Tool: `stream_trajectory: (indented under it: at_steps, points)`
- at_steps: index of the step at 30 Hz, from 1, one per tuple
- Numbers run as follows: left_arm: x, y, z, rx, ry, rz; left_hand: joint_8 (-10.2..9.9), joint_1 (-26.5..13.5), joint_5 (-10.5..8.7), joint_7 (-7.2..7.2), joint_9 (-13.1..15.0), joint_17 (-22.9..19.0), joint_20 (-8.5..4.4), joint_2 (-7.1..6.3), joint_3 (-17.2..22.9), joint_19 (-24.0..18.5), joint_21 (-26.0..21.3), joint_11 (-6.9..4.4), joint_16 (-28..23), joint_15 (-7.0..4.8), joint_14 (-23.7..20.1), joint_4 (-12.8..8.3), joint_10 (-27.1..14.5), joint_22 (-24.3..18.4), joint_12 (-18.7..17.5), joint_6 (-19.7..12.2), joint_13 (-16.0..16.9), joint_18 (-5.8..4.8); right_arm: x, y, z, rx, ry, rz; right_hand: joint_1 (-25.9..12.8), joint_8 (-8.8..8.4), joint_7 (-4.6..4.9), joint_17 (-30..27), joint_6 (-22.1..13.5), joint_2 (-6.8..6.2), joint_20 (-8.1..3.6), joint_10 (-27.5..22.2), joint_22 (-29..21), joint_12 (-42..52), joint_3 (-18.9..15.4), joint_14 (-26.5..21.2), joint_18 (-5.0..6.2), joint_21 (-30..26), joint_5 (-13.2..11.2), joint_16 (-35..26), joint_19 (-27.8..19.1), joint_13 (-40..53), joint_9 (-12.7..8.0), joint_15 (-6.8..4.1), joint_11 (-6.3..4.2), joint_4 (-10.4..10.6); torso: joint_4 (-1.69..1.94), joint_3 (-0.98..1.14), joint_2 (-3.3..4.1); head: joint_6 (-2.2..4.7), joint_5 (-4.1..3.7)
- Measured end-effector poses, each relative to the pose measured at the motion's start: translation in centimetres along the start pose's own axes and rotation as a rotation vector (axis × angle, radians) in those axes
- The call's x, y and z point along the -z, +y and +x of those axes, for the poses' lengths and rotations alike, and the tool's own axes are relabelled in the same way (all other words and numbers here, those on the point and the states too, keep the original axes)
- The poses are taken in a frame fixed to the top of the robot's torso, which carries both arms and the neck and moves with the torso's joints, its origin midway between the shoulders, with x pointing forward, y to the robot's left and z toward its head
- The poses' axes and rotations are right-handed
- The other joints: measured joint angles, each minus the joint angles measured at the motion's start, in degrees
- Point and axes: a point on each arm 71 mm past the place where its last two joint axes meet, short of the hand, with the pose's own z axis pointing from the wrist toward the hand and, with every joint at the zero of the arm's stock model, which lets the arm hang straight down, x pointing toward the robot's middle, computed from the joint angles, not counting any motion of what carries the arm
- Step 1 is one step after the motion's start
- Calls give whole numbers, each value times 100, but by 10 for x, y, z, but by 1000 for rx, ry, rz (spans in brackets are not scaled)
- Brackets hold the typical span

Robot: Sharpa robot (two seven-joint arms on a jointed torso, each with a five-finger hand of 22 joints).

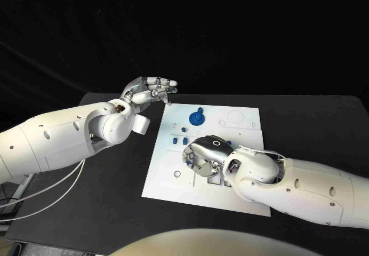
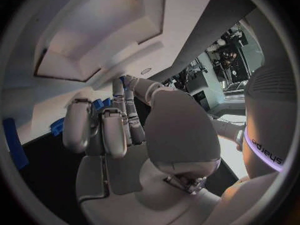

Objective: Assemble the parts on the task board

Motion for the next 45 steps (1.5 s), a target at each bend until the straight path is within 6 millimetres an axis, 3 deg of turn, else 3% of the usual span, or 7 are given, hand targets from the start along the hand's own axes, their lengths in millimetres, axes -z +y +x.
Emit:
stream_trajectory:
  at_steps: [6,9,14,20,28,37,45]
  points:
    - [0,0,0,0,1,-1,0,0,0,0,0,0,0,0,0,0,0,0,0,0,0,0,0,0,0,0,0,0,-1,1,1,10,-2,1,-11,-26,40,-26,-72,11,25,-6,0,-4,-15,0,0,-97,-1,0,-25,-12,-3,0,-23,-15,4,0,-1,-5,3]
    - [0,0,0,0,0,-2,0,0,0,0,0,0,0,0,0,0,0,0,0,0,0,0,0,0,0,0,-1,0,0,0,1,12,-6,4,-70,-217,154,-29,-394,-7,64,-184,-1,-75,-15,-11,0,-133,0,0,-64,-2,-96,56,51,-15,-2,-1,-2,-5,4]
    - [0,0,0,-1,0,-2,0,0,0,0,-6,0,0,0,0,0,0,0,0,0,0,0,0,0,0,0,5,0,4,-1,3,10,-18,9,-169,-501,243,-38,-757,-106,104,-396,-1,-169,-14,-1,1,-157,11,0,-104,-28,-263,104,125,-15,-7,1,-5,8,1]
    - [0,0,-1,-2,-1,-3,0,0,0,0,-6,1,0,0,0,0,0,0,0,0,0,0,0,0,0,0,6,0,11,-5,1,8,-40,27,-303,-716,202,-82,-1070,-241,176,-768,-1,-176,-56,0,0,-287,155,0,-134,-33,-385,146,168,-22,-6,2,-8,27,-19]
    - [1,0,-3,-4,-5,-3,0,0,0,0,-6,1,0,0,0,0,0,0,0,0,0,0,0,1,0,0,5,0,30,-10,-16,8,-89,45,-391,-755,152,-120,-1136,-329,196,-1078,-2,-134,-200,0,1,-395,187,-22,-154,-9,-408,146,197,28,-10,3,-12,61,-59]
    - [2,0,-5,-5,-9,-3,0,0,0,0,-5,1,0,0,1,0,0,0,0,0,0,-1,0,1,0,0,5,0,56,-46,-66,37,-146,138,-452,-697,228,-152,-963,-389,236,-1284,-40,-74,-324,-1,1,-592,213,-22,-259,-96,-397,186,240,146,-24,-5,-12,130,-159]
    - [2,0,-5,-6,-9,-3,0,0,0,0,-5,1,0,0,16,0,0,0,0,0,0,-16,0,1,0,0,4,0,68,-74,-75,36,-82,221,-489,-697,228,-191,-963,-427,256,-1345,-91,-98,-483,-1,1,-668,244,-45,-279,-185,-422,186,255,182,-29,-15,-12,164,-194]
